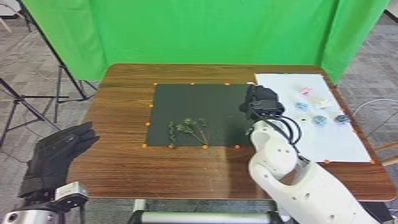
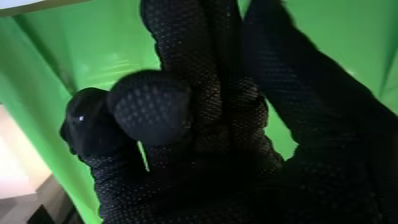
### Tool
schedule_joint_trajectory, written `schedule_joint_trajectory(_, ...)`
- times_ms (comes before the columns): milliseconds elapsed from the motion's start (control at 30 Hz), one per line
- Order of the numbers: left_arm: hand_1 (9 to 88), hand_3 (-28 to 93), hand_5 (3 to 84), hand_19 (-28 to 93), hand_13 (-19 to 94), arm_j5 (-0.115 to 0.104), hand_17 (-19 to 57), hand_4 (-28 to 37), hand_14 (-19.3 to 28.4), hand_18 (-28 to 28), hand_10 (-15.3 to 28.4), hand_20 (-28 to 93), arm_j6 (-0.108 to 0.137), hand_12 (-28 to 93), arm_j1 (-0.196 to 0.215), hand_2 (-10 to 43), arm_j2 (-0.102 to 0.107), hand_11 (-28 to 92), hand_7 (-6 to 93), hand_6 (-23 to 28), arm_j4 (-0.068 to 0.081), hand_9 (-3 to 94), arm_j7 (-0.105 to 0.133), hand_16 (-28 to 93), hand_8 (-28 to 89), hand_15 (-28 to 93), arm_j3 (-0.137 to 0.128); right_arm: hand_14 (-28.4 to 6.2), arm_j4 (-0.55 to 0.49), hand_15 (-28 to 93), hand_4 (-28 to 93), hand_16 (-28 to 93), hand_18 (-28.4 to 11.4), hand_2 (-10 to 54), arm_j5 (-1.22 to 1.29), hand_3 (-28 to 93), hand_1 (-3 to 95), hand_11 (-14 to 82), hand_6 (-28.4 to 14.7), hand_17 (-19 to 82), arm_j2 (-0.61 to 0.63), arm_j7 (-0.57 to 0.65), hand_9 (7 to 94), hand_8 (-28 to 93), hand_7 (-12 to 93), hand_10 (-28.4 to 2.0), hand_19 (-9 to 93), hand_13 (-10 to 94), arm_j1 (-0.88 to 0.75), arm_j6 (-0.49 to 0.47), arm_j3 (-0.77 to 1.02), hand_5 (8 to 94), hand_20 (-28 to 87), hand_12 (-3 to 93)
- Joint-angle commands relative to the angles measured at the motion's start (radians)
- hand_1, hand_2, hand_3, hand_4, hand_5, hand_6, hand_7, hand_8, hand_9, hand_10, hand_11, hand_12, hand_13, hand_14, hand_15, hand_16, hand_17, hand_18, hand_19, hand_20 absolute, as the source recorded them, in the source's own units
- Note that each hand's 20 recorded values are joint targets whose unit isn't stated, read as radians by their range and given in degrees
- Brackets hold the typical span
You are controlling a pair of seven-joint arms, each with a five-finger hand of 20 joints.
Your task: Arrange flowers
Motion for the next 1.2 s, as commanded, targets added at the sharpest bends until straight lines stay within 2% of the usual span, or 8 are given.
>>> schedule_joint_trajectory(33,28.6,83,50.0,56,28,-0.015,-9.3,-11.2,28.1,21.5,21.8,15,0.006,10,0.014,5.9,0.013,35,14.6,14.9,-0.002,41.0,0.01,-11,-9,58,0.0,-14.5,0.045,75,-21,23,-23.8,-3.4,0.023,76,32.3,37.1,-12.2,49,0.02,0.071,68.8,-6,27,-23.1,93,69,0.03,-0.148,0.058,67.9,34,21.0)
schedule_joint_trajectory(333,28.6,84,49.9,56,28,-0.009,-9.4,-11.1,28.0,21.5,21.8,15,-0.004,10,-0.012,5.9,0.013,35,14.7,14.9,0.004,41.0,-0.002,-11,-9,58,0.008,-18.0,0.124,77,-22,20,-24.7,-3.7,0.04,74,28.9,36.4,-17.1,46,-0.022,0.09,61.5,-5,21,-27.6,93,64,-0.003,-0.26,0.1,63.4,29,20.2)
schedule_joint_trajectory(467,28.5,84,49.9,56,28,0.016,-9.3,-11.2,28.1,21.5,21.8,15,-0.025,10,-0.028,5.8,-0.014,35,14.7,14.9,0.007,41.1,-0.027,-11,-9,58,0.006,-18.0,0.143,77,-22,20,-24.7,-3.6,0.046,73,28.7,36.4,-17.3,46,-0.032,0.099,61.3,-5,21,-27.7,93,64,-0.008,-0.284,0.109,63.7,29,20.1)
schedule_joint_trajectory(767,28.6,84,49.9,56,28,0.049,-9.3,-11.2,28.1,21.5,21.8,15,-0.05,10,-0.058,5.8,-0.045,35,14.7,14.9,0.012,41.1,-0.067,-11,-9,58,0.007,-17.9,0.176,77,-22,19,-24.7,-3.7,0.035,73,28.9,36.6,-16.6,46,-0.057,0.099,62.1,-5,21,-27.4,93,64,-0.002,-0.296,0.097,65.3,28,20.1)
schedule_joint_trajectory(967,28.5,84,50.0,56,28,0.061,-9.3,-11.2,28.0,21.5,21.7,15,-0.063,10,-0.084,5.9,-0.053,35,14.6,14.9,0.017,41.1,-0.089,-11,-9,58,0.014,-16.3,0.229,76,-22,19,-24.3,-4.7,0.003,74,32.5,37.4,-14.2,47,-0.057,0.098,65.9,-5,23,-24.5,93,67,0.013,-0.255,0.082,67.6,28,20.2)
schedule_joint_trajectory(1000,28.5,84,49.9,56,28,0.05,-9.3,-11.2,28.1,21.5,21.7,15,-0.058,10,-0.08,5.9,-0.041,35,14.6,14.9,0.017,41.1,-0.078,-11,-9,58,0.015,-15.9,0.236,76,-23,19,-24.1,-4.9,0.001,75,33.5,37.5,-13.2,48,-0.053,0.099,67.1,-5,24,-23.8,93,67,0.018,-0.247,0.077,68.4,28,20.2)
schedule_joint_trajectory(1133,28.4,84,50.0,56,28,0.078,-9.3,-11.3,28.1,21.5,21.7,15,-0.08,10,-0.098,5.9,-0.076,35,14.6,14.9,0.02,41.1,-0.107,-11,-9,58,0.015,-13.7,0.263,75,-25,20,-23.4,-6.0,-0.014,77,37.7,38.3,-10.2,49,-0.058,0.094,71.4,-6,28,-20.6,93,70,0.025,-0.223,0.08,70.7,29,20.2)
schedule_joint_trajectory(1200,28.4,84,50.0,56,28,0.096,-9.3,-11.3,28.1,21.5,21.7,15,-0.095,10,-0.106,6.0,-0.094,35,14.6,14.9,0.02,41.1,-0.126,-11,-9,58,0.012,-12.6,0.269,74,-27,21,-23.1,-7.8,-0.009,76,41.7,38.3,-8.8,49,-0.061,0.095,73.3,8,28,-19.2,93,71,0.023,-0.221,0.084,71.3,30,20.5)
